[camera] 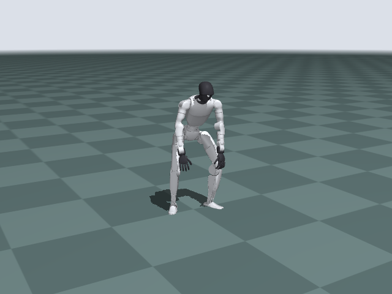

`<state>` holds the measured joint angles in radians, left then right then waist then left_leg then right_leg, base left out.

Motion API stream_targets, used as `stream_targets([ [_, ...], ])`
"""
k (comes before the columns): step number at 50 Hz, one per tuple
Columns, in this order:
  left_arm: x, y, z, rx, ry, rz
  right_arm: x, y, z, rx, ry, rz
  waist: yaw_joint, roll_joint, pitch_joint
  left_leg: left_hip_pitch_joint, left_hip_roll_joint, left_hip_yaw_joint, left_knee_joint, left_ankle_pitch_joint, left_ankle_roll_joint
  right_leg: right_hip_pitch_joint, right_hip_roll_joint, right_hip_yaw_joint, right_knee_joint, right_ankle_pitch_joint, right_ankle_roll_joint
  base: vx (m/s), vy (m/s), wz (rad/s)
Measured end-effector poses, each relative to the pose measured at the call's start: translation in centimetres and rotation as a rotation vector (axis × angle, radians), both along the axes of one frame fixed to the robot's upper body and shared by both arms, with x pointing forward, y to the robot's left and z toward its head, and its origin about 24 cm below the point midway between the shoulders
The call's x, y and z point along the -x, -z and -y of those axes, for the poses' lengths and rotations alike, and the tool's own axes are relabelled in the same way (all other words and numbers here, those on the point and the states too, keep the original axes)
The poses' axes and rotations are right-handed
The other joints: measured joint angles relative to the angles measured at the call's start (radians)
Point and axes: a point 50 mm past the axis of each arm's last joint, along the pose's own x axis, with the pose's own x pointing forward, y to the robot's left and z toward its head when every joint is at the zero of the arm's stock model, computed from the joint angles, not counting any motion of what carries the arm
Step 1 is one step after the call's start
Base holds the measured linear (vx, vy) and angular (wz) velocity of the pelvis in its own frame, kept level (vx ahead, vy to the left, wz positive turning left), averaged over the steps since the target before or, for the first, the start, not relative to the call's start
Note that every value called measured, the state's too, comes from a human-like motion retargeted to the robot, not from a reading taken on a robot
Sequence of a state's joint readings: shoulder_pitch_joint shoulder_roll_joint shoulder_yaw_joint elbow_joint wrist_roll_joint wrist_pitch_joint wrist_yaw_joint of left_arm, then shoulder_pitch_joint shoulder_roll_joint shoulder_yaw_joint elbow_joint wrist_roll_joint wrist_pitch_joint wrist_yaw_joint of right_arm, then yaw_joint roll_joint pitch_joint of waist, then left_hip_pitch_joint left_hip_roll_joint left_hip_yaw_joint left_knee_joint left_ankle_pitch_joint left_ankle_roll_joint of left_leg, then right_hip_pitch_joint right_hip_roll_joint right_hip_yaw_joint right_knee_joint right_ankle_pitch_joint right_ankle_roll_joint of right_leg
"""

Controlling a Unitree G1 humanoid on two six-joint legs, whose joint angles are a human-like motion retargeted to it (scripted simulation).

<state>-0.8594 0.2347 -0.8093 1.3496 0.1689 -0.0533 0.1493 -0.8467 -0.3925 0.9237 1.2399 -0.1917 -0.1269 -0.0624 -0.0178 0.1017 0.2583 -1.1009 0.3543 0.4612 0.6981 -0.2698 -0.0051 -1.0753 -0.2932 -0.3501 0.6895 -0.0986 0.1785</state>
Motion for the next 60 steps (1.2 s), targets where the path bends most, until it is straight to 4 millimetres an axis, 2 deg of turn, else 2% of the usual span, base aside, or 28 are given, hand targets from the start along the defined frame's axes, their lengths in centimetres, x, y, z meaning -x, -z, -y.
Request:
stream_targets([
  [4,2.0,2.6,-0.8,-0.019,-0.004,-0.082,1.8,2.3,0.4,-0.022,0.007,-0.060,-0.019,-0.017,-0.036,0.021,-0.011,0.025,-0.010,-0.036,0.012,-0.008,-0.018,0.016,0.022,0.005,0.012,0.03,0.21,-0.21],
  [8,4.1,4.9,-1.9,-0.042,-0.015,-0.159,3.7,4.4,0.8,-0.042,0.017,-0.114,-0.034,-0.031,-0.078,0.035,-0.020,0.041,-0.020,-0.064,0.026,-0.021,-0.038,0.025,0.057,-0.027,-0.004,0.02,0.16,-0.18],
  [15,7.2,7.5,-4.5,-0.071,-0.061,-0.262,6.1,6.6,1.4,-0.079,0.050,-0.180,-0.061,-0.059,-0.127,0.086,-0.070,0.056,-0.097,-0.065,0.040,-0.021,-0.032,0.058,0.050,-0.063,-0.010,0.00,0.05,0.03],
  [23,9.5,8.9,-6.8,-0.048,-0.136,-0.324,7.7,8.0,1.8,-0.109,0.085,-0.225,-0.047,-0.077,-0.177,0.100,-0.096,0.038,-0.142,-0.046,0.043,-0.011,0.005,0.063,-0.003,-0.082,-0.040,0.01,-0.07,0.12],
  [28,9.8,9.0,-7.4,-0.030,-0.164,-0.322,7.4,7.8,2.1,-0.101,0.097,-0.216,-0.014,-0.074,-0.190,0.059,-0.079,0.002,-0.082,-0.048,0.049,-0.015,0.018,0.048,0.009,-0.136,-0.091,0.01,-0.16,0.18],
  [35,8.3,7.7,-7.3,-0.051,-0.139,-0.253,5.3,5.8,2.4,-0.057,0.086,-0.139,0.044,-0.054,-0.174,-0.065,-0.019,-0.068,0.106,-0.023,0.046,-0.070,0.028,0.028,0.118,-0.218,-0.166,0.01,-0.19,0.19],
  [43,5.1,4.7,-6.6,-0.111,-0.073,-0.118,2.0,1.9,1.8,-0.021,0.044,0.014,0.067,-0.029,-0.144,-0.210,0.017,-0.102,0.264,-0.019,0.068,-0.178,0.010,-0.001,0.262,-0.278,-0.223,-0.01,-0.17,0.33],
  [50,1.8,0.9,-5.8,-0.198,0.000,0.033,-0.8,-2.2,0.2,-0.005,-0.024,0.176,0.062,-0.023,-0.109,-0.329,0.013,-0.130,0.356,-0.058,0.082,-0.289,-0.030,-0.019,0.392,-0.331,-0.257,-0.02,-0.13,0.42],
  [58,-1.9,-4.7,-4.7,-0.309,0.072,0.219,-3.5,-7.6,-2.0,0.026,-0.111,0.365,0.062,-0.034,-0.058,-0.464,-0.005,-0.162,0.444,-0.091,0.078,-0.417,-0.087,-0.026,0.533,-0.391,-0.301,0.02,-0.09,0.44],
  [60,-2.7,-6.2,-4.4,-0.337,0.089,0.264,-4.0,-9.1,-2.4,0.037,-0.131,0.413,0.061,-0.042,-0.026,-0.469,-0.013,-0.160,0.464,-0.105,0.076,-0.434,-0.105,-0.016,0.575,-0.409,-0.313,0.06,-0.07,0.52],
])
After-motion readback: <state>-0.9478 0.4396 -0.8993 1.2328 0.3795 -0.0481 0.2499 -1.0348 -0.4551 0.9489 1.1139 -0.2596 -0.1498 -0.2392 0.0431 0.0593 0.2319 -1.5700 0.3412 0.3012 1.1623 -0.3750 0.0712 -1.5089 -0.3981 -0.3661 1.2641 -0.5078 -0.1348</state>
